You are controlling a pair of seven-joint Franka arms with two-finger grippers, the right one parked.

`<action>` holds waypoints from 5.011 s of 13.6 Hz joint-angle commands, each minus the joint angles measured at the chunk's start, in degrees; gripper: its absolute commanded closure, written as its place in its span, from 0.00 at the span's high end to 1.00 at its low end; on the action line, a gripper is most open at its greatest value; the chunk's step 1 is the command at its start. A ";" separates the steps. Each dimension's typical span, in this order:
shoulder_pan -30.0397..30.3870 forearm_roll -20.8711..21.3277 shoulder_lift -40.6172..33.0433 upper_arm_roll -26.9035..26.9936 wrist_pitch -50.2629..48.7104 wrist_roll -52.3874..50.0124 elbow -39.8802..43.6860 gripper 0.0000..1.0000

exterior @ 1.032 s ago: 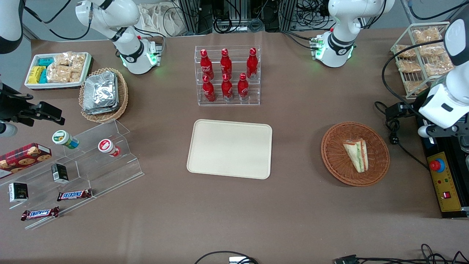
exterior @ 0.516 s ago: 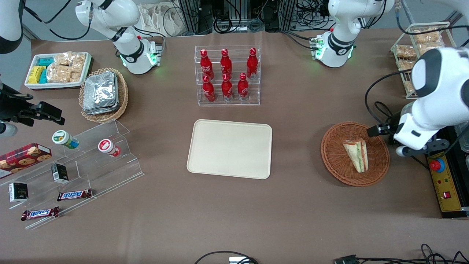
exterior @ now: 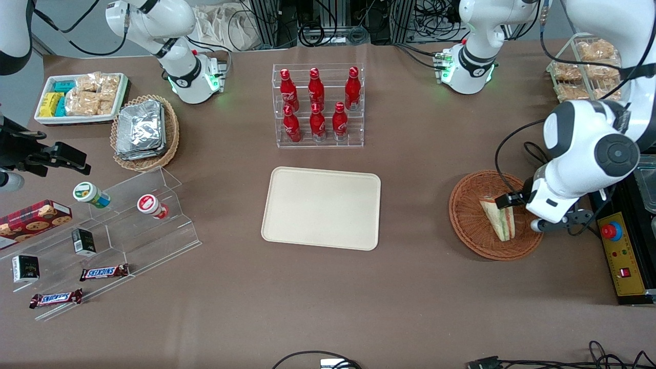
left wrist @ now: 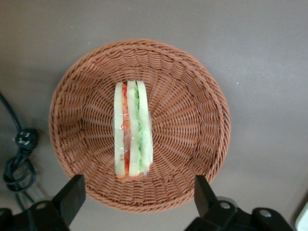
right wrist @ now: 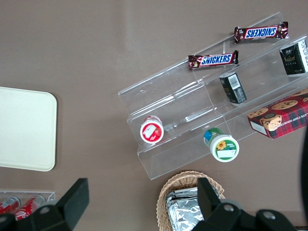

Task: Place sandwich from basket to tray
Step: 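Lower the open left gripper around the sandwich and close it, then lift the sandwich out of the basket with the left gripper, then carry the sandwich over the cream tray and lower it onto it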

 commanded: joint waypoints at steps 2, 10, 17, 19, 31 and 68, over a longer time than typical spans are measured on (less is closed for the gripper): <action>0.12 0.47 1.02 0.04 6.71 -1.69 -3.92 1.00; 0.56 0.47 3.31 0.39 13.15 -1.69 -7.72 1.00; 0.56 0.73 5.95 1.88 16.66 -1.60 -8.86 1.00; 0.56 0.82 6.03 1.97 19.99 -1.60 -10.87 1.00; 0.65 0.73 5.60 1.97 21.94 -1.60 -12.20 0.00; -24.22 6.78 31.16 -9.46 2.08 -12.49 31.99 0.00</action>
